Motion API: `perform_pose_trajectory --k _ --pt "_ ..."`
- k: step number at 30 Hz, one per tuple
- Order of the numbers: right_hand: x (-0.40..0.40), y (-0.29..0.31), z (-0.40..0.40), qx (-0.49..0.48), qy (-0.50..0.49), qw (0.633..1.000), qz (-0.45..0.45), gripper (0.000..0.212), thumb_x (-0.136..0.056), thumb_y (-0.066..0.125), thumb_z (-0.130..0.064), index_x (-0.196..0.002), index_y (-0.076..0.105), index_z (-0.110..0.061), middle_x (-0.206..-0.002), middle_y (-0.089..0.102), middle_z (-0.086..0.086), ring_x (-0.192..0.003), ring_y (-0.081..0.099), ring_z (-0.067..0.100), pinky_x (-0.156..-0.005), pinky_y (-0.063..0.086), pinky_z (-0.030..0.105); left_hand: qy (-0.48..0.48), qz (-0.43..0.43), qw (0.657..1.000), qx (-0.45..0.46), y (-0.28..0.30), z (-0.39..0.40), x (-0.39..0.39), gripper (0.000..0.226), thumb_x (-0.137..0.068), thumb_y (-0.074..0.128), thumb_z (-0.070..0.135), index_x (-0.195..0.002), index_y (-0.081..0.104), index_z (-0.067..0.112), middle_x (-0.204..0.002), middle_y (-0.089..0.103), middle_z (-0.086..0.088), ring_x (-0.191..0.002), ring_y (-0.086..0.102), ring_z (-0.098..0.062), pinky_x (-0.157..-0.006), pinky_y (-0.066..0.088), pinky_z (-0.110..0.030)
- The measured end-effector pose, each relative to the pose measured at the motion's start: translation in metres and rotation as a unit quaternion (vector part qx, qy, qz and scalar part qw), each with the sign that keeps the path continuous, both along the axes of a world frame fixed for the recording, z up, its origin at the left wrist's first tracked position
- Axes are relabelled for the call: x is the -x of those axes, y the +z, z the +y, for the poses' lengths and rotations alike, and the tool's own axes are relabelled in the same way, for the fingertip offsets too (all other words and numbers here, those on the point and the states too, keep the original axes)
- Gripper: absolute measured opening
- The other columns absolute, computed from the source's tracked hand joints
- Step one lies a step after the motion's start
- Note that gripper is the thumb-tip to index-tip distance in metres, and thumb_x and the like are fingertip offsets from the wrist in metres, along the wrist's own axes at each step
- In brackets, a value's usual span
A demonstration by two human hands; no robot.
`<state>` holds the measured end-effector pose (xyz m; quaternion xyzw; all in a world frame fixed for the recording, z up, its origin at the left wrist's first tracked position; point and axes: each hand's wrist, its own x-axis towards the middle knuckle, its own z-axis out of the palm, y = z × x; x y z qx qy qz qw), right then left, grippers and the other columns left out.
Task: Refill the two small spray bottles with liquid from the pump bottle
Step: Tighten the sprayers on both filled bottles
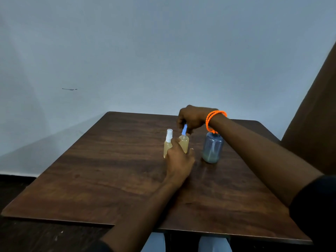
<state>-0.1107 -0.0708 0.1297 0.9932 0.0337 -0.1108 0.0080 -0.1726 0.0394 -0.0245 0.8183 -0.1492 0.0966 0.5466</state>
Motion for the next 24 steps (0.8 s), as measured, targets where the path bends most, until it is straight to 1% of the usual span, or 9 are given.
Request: perform_pose_trajectory --k 4,7,10,12,13,16,18,20,24 --pt "0.002 -0.016 -0.005 -0.008 0.013 1.0 0.001 0.024 -0.078 0.079 0.0 -0.094 0.078 -0.018 -0.079 0.076 -0.001 -0.086 0.077 0.025 -0.072 0.059 0.03 0.0 -0.005 1.0 -0.01 0.0 -0.002 0.002 0.044 -0.097 0.076 0.018 -0.129 0.054 -0.004 -0.139 0.062 -0.029 -0.101 0.07 -0.035 -0.078 0.051 -0.035" --pt "0.006 -0.015 -0.001 0.003 0.029 1.0 0.001 0.026 -0.078 0.078 0.002 -0.087 0.075 -0.023 -0.072 0.069 -0.01 -0.085 0.073 0.022 -0.071 0.052 0.027 -0.004 -0.007 1.0 -0.004 -0.001 -0.005 -0.002 0.056 -0.098 0.074 0.021 -0.142 0.047 0.001 -0.122 0.071 -0.018 -0.1 0.072 -0.034 -0.075 0.046 -0.03" --pt "0.011 -0.011 0.002 0.026 0.039 0.999 0.011 0.026 -0.076 0.081 0.003 -0.094 0.08 -0.016 -0.087 0.075 -0.005 -0.092 0.069 0.018 -0.079 0.059 0.034 -0.01 0.006 1.0 -0.005 -0.002 -0.009 -0.005 0.064 -0.099 0.071 0.021 -0.153 0.041 0.004 -0.117 0.073 -0.014 -0.102 0.072 -0.031 -0.077 0.045 -0.026" --pt "0.015 -0.009 0.003 0.039 0.039 0.998 0.019 0.028 -0.075 0.083 0.002 -0.097 0.082 -0.016 -0.096 0.079 -0.001 -0.097 0.071 0.019 -0.086 0.061 0.038 -0.02 0.012 1.0 -0.008 -0.004 -0.013 -0.009 0.055 -0.099 0.07 0.024 -0.146 0.049 0.005 -0.11 0.075 -0.017 -0.095 0.075 -0.033 -0.078 0.051 -0.029" --pt "0.013 -0.01 0.001 0.037 0.035 0.998 0.022 0.028 -0.076 0.083 0.001 -0.097 0.082 -0.017 -0.097 0.079 0.0 -0.099 0.072 0.02 -0.086 0.061 0.038 -0.025 0.016 1.0 -0.01 -0.005 -0.015 -0.011 0.045 -0.098 0.069 0.028 -0.135 0.056 0.005 -0.102 0.076 -0.018 -0.086 0.075 -0.035 -0.079 0.058 -0.034" --pt "0.027 -0.002 0.004 0.081 0.029 0.996 0.019 0.018 -0.08 0.082 0.001 -0.088 0.072 -0.011 -0.09 0.071 0.01 -0.099 0.07 0.034 -0.072 0.057 0.027 -0.032 0.01 0.999 -0.03 -0.02 -0.019 -0.022 0.039 -0.095 0.062 0.045 -0.101 0.064 0.006 -0.08 0.075 -0.017 -0.069 0.075 -0.035 -0.072 0.064 -0.049" --pt "0.034 0.004 0.006 0.086 0.021 0.995 0.036 0.03 -0.088 0.075 0.004 -0.072 0.054 -0.009 -0.074 0.054 0.007 -0.079 0.062 0.037 -0.05 0.042 0.011 -0.036 0.011 0.998 -0.043 -0.021 -0.018 -0.023 0.039 -0.099 0.066 0.043 -0.096 0.065 0.004 -0.079 0.075 -0.018 -0.071 0.075 -0.036 -0.074 0.062 -0.05" --pt "0.045 0.01 0.016 0.082 0.021 0.996 0.029 0.033 -0.094 0.072 -0.002 -0.074 0.048 -0.014 -0.07 0.046 -0.006 -0.067 0.053 0.024 -0.04 0.034 0.009 -0.039 0.008 0.998 -0.05 -0.017 -0.015 -0.021 0.038 -0.101 0.07 0.039 -0.096 0.067 0.002 -0.082 0.076 -0.02 -0.076 0.076 -0.036 -0.079 0.061 -0.049" --pt "0.034 0.003 0.01 0.103 0.026 0.994 0.022 0.017 -0.087 0.074 0.004 -0.085 0.07 -0.012 -0.075 0.062 -0.006 -0.079 0.064 0.025 -0.053 0.047 0.015 -0.041 0.003 0.998 -0.055 -0.013 -0.012 -0.019 0.035 -0.102 0.072 0.034 -0.101 0.07 -0.002 -0.091 0.077 -0.021 -0.087 0.074 -0.035 -0.083 0.058 -0.043"
